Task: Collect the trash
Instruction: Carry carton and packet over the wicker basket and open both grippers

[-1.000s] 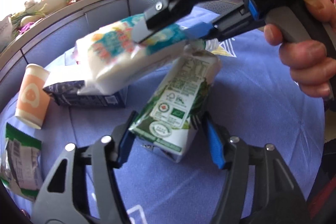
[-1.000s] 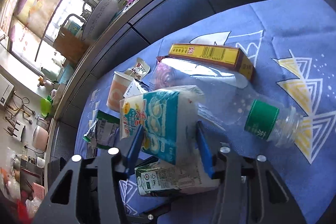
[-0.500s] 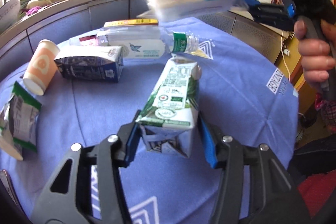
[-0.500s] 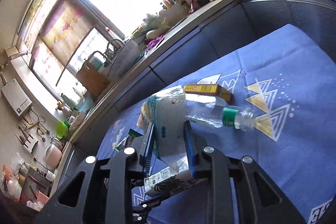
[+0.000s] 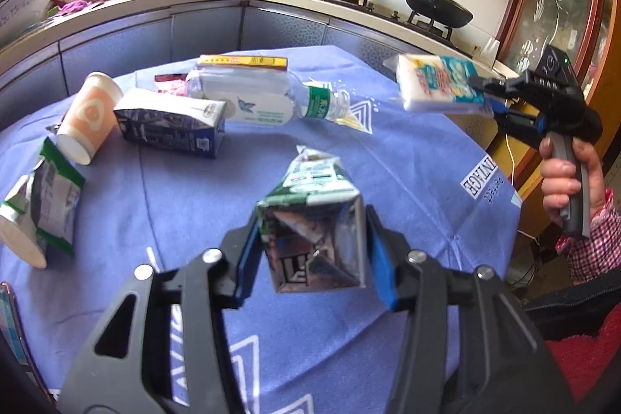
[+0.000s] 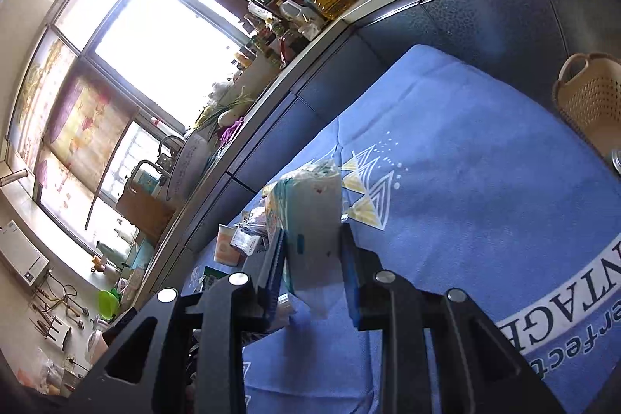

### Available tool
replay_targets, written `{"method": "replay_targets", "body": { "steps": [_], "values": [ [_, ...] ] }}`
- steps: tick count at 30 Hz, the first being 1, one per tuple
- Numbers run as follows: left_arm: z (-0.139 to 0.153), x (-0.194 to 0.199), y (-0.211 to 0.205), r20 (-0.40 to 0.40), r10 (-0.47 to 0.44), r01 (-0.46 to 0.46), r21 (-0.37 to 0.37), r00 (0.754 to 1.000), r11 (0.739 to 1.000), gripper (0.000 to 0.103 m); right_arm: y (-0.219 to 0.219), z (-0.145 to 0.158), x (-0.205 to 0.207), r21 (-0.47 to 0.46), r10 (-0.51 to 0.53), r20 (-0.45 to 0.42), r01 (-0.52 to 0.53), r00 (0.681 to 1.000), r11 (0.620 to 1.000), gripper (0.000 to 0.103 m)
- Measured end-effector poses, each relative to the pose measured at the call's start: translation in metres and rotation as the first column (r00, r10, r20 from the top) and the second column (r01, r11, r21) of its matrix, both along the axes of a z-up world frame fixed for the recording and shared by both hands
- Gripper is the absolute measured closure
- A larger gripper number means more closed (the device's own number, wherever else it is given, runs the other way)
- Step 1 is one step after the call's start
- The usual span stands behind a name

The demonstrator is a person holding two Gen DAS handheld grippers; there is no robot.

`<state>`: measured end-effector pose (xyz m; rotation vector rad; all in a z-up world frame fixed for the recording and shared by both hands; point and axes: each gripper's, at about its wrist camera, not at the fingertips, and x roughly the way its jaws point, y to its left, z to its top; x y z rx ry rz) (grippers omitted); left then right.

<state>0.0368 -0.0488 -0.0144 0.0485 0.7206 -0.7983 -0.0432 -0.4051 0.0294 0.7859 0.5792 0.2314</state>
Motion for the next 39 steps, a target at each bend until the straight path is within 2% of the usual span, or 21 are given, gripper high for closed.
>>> {"method": "replay_targets", "body": {
  "steps": [13,16,19,24,30,33,36,39],
  "values": [
    [0.039,0.007,-0.017,0.015,-0.046,0.046,-0.04,0.999,0.998,0.057,-0.013,0.0,-0.013,0.019,-0.018,0.047,0.017,0.999,1.0,0.075],
    [0.053,0.013,-0.035,0.031,-0.086,0.087,-0.045,0.996,0.995,0.057,-0.027,0.004,-0.021,0.018,-0.05,0.065,0.049,0.997,0.999,0.075],
    [0.072,0.015,-0.071,0.064,-0.15,0.153,-0.049,0.987,0.987,0.057,-0.052,0.006,-0.035,0.017,-0.113,0.082,0.112,0.99,0.994,0.075],
    [0.1,0.017,-0.163,0.119,-0.273,0.28,-0.05,0.955,0.959,0.057,-0.116,-0.002,-0.067,0.016,-0.283,0.086,0.283,0.955,0.959,0.075],
    [0.114,0.032,-0.309,0.109,-0.403,0.41,-0.052,0.909,0.91,0.057,-0.2,-0.021,-0.102,-0.073,-0.518,0.073,0.522,0.853,0.85,0.075],
    [0.108,0.037,-0.384,0.091,-0.449,0.454,-0.033,0.889,0.89,0.057,-0.235,-0.038,-0.108,-0.116,-0.585,0.042,0.586,0.81,0.802,0.075],
    [0.091,0.039,-0.452,0.064,-0.476,0.476,0.009,0.877,0.879,0.057,-0.256,-0.062,-0.104,-0.175,-0.614,-0.002,0.604,0.789,0.777,0.075],
    [0.061,0.04,-0.51,0.02,-0.486,0.484,0.068,0.874,0.872,0.057,-0.271,-0.091,-0.096,-0.22,-0.624,-0.059,0.6,0.779,0.769,0.075]
  ]
}}
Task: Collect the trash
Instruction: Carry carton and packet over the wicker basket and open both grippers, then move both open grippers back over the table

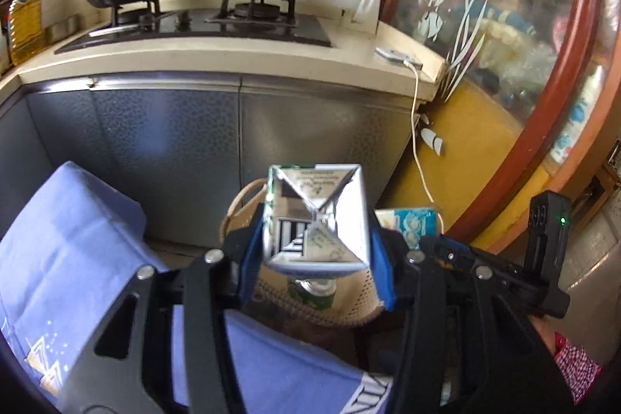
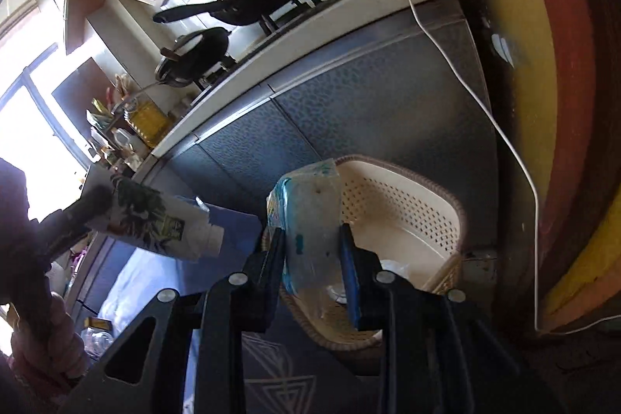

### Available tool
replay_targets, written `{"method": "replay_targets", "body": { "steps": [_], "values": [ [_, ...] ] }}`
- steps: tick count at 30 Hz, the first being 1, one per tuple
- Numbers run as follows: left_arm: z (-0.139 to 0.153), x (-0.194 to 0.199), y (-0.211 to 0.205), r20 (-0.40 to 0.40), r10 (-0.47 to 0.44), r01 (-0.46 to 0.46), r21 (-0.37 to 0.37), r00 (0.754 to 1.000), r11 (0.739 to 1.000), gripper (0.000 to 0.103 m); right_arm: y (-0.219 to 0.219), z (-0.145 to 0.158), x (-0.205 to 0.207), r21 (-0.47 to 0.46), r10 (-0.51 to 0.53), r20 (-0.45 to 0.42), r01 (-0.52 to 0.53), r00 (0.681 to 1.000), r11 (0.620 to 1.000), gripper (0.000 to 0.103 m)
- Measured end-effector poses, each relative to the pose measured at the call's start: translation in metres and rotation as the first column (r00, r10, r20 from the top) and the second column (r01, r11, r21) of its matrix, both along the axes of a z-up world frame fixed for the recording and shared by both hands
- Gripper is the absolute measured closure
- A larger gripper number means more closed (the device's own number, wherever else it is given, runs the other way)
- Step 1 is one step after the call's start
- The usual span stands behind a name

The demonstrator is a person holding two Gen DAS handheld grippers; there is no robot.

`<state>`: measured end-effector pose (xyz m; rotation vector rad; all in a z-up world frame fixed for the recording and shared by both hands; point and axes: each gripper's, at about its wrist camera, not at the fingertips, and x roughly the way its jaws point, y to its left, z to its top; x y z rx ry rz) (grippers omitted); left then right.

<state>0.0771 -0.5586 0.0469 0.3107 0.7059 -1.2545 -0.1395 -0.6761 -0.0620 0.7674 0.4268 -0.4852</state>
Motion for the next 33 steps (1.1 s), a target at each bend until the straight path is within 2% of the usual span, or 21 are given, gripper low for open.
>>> {"method": "replay_targets", "body": {
  "steps": [4,8,11,12,13,14,16,19,24,29,33],
  "values": [
    [-0.044,0.004,-0.054,0.002,0.003,-0.003,0.098,1.0,0.995,0.057,-0.011,-0.039,0.01,0.02,-0.015,-0.075,0.016,0.997,1.0,0.075],
    [-0.072,0.008,-0.08,0.015,0.021,-0.023,0.162,1.0,0.987,0.056,-0.017,-0.065,0.025,0.041,-0.007,-0.119,0.012,0.993,0.999,0.074],
    [-0.089,0.006,-0.097,0.027,0.022,-0.028,0.252,0.999,0.967,0.056,-0.013,-0.069,0.034,-0.014,-0.05,-0.148,0.048,0.988,0.999,0.066],
    [-0.091,0.006,-0.098,0.032,0.02,-0.028,0.256,0.999,0.966,0.056,-0.011,-0.07,0.037,-0.031,-0.059,-0.155,0.054,0.986,0.998,0.055],
    [-0.089,0.004,-0.098,0.039,0.021,-0.03,0.248,0.999,0.968,0.056,-0.01,-0.069,0.038,-0.041,-0.07,-0.158,0.064,0.985,0.997,0.043],
    [-0.087,0.003,-0.097,0.047,0.024,-0.035,0.24,0.999,0.97,0.055,-0.01,-0.07,0.038,-0.047,-0.085,-0.156,0.078,0.984,0.996,0.038],
    [-0.079,0.0,-0.093,0.053,0.035,-0.046,0.217,0.998,0.975,0.043,-0.009,-0.07,0.035,-0.051,-0.105,-0.132,0.099,0.986,0.994,0.031],
    [-0.063,-0.003,-0.08,0.057,0.047,-0.057,0.172,0.997,0.983,0.043,-0.01,-0.064,0.032,-0.034,-0.114,-0.114,0.111,0.987,0.993,0.031],
    [-0.031,-0.014,-0.039,0.01,0.064,-0.065,0.088,0.998,0.994,0.043,-0.004,-0.043,0.01,-0.007,-0.14,-0.049,0.14,0.989,0.99,0.031],
    [-0.008,-0.035,0.035,0.026,0.082,-0.082,0.011,0.996,0.997,0.043,0.018,-0.014,-0.006,-0.002,-0.112,0.016,0.112,0.994,0.994,0.031],
    [-0.005,-0.045,0.103,0.045,0.123,-0.122,-0.01,0.991,0.992,0.04,0.046,0.006,-0.006,-0.003,-0.048,0.057,0.049,0.997,0.999,0.031]
  ]
}}
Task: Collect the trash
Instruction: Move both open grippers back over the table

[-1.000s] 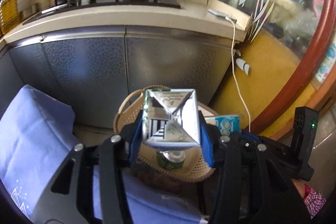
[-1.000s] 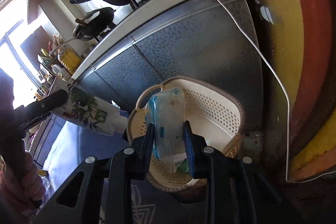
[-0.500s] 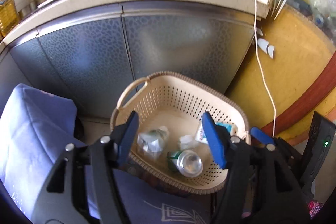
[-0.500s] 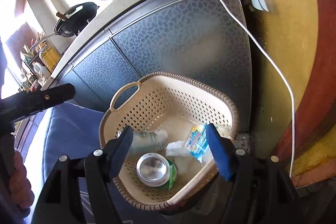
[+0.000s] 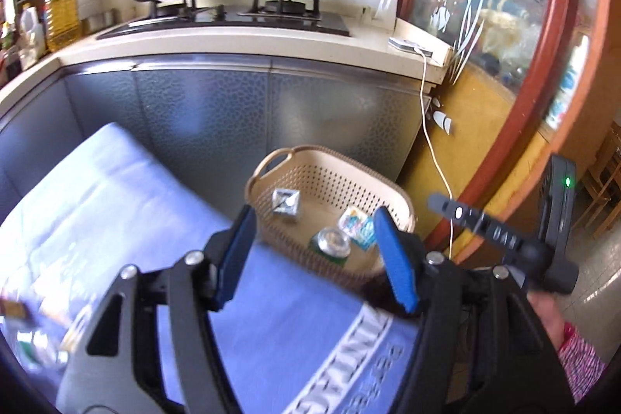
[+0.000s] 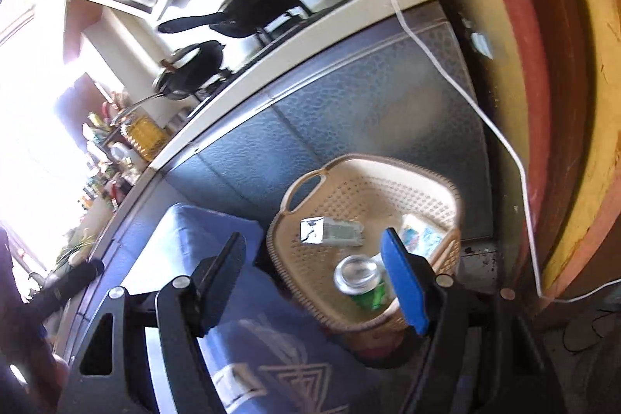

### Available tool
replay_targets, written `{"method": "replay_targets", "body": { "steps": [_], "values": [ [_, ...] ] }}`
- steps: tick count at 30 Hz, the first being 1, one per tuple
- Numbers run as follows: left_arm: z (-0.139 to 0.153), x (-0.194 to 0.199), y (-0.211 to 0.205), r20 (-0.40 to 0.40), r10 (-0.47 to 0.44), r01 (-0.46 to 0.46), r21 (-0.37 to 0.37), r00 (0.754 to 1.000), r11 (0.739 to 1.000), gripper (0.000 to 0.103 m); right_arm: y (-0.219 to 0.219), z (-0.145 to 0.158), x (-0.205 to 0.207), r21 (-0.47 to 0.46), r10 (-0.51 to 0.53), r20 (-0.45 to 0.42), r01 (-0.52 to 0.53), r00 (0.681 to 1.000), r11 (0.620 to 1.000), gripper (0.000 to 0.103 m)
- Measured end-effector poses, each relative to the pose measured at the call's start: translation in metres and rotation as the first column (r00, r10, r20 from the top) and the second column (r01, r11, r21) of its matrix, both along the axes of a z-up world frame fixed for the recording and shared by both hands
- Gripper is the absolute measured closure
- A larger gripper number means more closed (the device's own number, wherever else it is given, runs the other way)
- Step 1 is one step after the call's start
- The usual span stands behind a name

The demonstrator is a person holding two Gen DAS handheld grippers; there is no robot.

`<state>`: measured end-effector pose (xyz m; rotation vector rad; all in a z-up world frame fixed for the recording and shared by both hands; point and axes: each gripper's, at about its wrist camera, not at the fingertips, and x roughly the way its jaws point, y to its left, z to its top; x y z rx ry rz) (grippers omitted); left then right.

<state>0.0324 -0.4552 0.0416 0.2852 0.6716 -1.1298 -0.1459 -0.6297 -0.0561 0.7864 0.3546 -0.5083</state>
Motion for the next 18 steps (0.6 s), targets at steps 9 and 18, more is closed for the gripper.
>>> {"method": "replay_targets", "body": {
  "steps": [9,18],
  "values": [
    [-0.018,0.005,0.167,0.057,0.226,-0.228,0.014,0.972,0.974,0.038,0.078,0.032,0.034,-0.024,0.208,0.027,-0.208,0.978,0.978,0.031],
    [-0.044,0.037,0.349,0.026,0.537,-0.538,0.032,0.843,0.842,0.038,0.185,0.048,0.098,-0.064,0.468,-0.047,-0.47,0.882,0.88,0.045]
  ]
}}
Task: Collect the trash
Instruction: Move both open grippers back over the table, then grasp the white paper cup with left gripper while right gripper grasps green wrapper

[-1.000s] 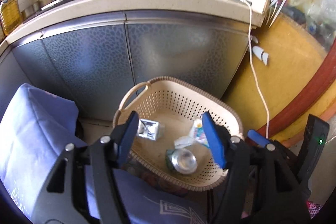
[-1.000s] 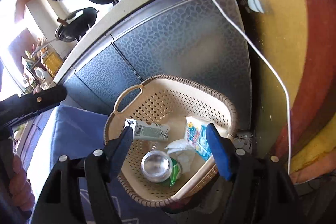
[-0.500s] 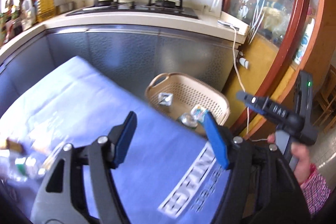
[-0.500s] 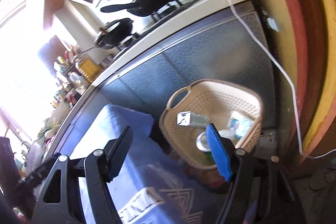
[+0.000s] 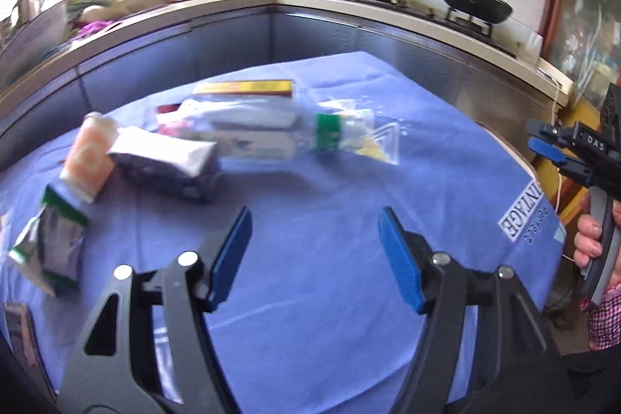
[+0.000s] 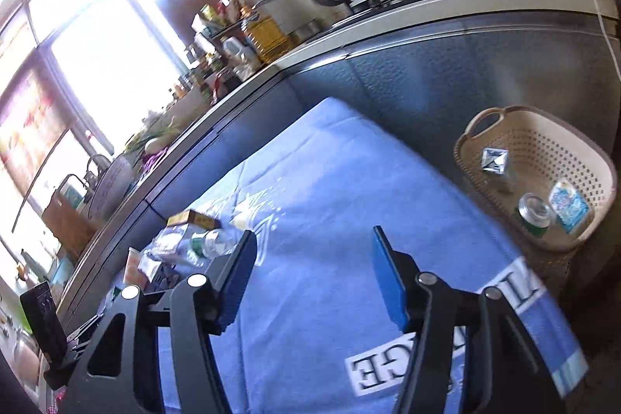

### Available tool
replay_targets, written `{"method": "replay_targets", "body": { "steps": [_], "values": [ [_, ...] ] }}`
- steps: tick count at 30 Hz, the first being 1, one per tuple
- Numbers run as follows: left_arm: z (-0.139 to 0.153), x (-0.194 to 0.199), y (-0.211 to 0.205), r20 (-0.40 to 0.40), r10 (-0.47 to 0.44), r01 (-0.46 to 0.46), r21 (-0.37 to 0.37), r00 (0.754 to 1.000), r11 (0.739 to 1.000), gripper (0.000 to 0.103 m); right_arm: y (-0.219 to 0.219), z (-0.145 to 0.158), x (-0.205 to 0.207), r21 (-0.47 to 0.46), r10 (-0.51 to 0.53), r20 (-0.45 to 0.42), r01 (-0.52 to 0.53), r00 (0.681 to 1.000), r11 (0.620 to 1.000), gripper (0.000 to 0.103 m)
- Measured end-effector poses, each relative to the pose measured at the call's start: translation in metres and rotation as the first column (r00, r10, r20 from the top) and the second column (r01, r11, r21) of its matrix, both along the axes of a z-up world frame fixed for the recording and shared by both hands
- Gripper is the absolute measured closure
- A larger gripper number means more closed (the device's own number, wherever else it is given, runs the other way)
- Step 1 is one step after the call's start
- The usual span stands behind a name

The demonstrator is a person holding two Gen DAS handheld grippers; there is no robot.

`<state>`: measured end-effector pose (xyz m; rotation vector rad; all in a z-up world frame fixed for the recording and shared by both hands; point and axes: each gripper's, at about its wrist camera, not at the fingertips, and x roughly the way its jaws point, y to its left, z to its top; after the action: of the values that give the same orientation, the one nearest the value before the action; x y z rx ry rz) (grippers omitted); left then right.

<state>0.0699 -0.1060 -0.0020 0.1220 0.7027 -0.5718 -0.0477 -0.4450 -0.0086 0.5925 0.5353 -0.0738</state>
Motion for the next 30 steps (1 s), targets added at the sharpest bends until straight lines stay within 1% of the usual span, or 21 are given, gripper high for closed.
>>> {"method": "replay_targets", "body": {
  "steps": [3,5,7,9,11,13,14,16,17,18,19,21,24,27,28,29,30],
  "values": [
    [-0.001,0.005,0.064,0.031,0.137,-0.138,0.007,0.99,0.99,0.038,0.044,0.0,0.025,-0.03,0.113,-0.04,-0.114,0.993,0.993,0.05],
    [-0.001,0.009,0.103,0.066,0.233,-0.235,0.018,0.97,0.972,0.03,0.077,0.0,0.043,-0.05,0.191,-0.07,-0.195,0.979,0.98,0.051],
    [-0.004,0.015,0.143,0.078,0.321,-0.324,0.024,0.944,0.946,0.029,0.112,0.001,0.061,-0.061,0.272,-0.096,-0.279,0.957,0.958,0.051],
    [-0.004,0.023,0.181,0.058,0.398,-0.399,-0.001,0.915,0.917,0.029,0.15,0.002,0.079,-0.051,0.367,-0.115,-0.374,0.923,0.926,0.052],
    [-0.001,0.029,0.215,0.033,0.455,-0.454,-0.042,0.89,0.89,0.029,0.193,0.003,0.101,-0.034,0.462,-0.13,-0.469,0.877,0.882,0.052],
    [0.005,0.029,0.241,0.034,0.489,-0.485,-0.084,0.872,0.87,0.029,0.237,0.004,0.122,-0.008,0.547,-0.137,-0.553,0.826,0.833,0.052],
    [0.008,0.028,0.25,0.042,0.496,-0.491,-0.098,0.867,0.866,0.029,0.258,0.006,0.133,0.006,0.583,-0.135,-0.587,0.801,0.809,0.052],
    [0.009,0.027,0.258,0.055,0.5,-0.495,-0.089,0.864,0.864,0.029,0.296,0.013,0.161,0.034,0.628,-0.134,-0.629,0.767,0.776,0.052],
    [0.009,0.028,0.261,0.058,0.5,-0.495,-0.081,0.864,0.865,0.029,0.314,0.014,0.177,0.064,0.656,-0.132,-0.654,0.744,0.754,0.052],
    [0.008,0.03,0.259,0.054,0.49,-0.486,-0.073,0.87,0.871,0.029,0.333,0.015,0.193,0.084,0.672,-0.14,-0.667,0.727,0.74,0.052],
    [0.005,0.033,0.256,0.047,0.477,-0.474,-0.062,0.878,0.878,0.029,0.348,0.015,0.206,0.086,0.677,-0.153,-0.672,0.72,0.735,0.052],
    [-0.004,0.042,0.248,0.034,0.469,-0.469,-0.012,0.882,0.883,0.027,0.378,0.013,0.231,0.091,0.698,-0.184,-0.695,0.692,0.713,0.052],
    [-0.017,0.05,0.237,0.011,0.438,-0.438,0.037,0.899,0.898,0.026,0.408,-0.001,0.26,0.099,0.686,-0.271,-0.69,0.675,0.717,0.052],
    [-0.025,0.056,0.232,-0.001,0.426,-0.425,0.072,0.905,0.902,0.026,0.42,-0.021,0.277,0.108,0.658,-0.349,-0.669,0.667,0.735,0.052],
    [-0.027,0.058,0.233,-0.016,0.426,-0.424,0.072,0.905,0.903,0.026,0.419,-0.025,0.278,0.102,0.65,-0.356,-0.664,0.671,0.741,0.065],
    [-0.028,0.059,0.234,-0.036,0.423,-0.421,0.06,0.905,0.905,0.026,0.416,-0.029,0.278,0.106,0.653,-0.356,-0.665,0.668,0.739,0.075],
    [-0.029,0.059,0.236,-0.056,0.419,-0.417,0.038,0.906,0.908,0.026,0.408,-0.035,0.274,0.127,0.668,-0.348,-0.672,0.658,0.729,0.085]
  ]
}}
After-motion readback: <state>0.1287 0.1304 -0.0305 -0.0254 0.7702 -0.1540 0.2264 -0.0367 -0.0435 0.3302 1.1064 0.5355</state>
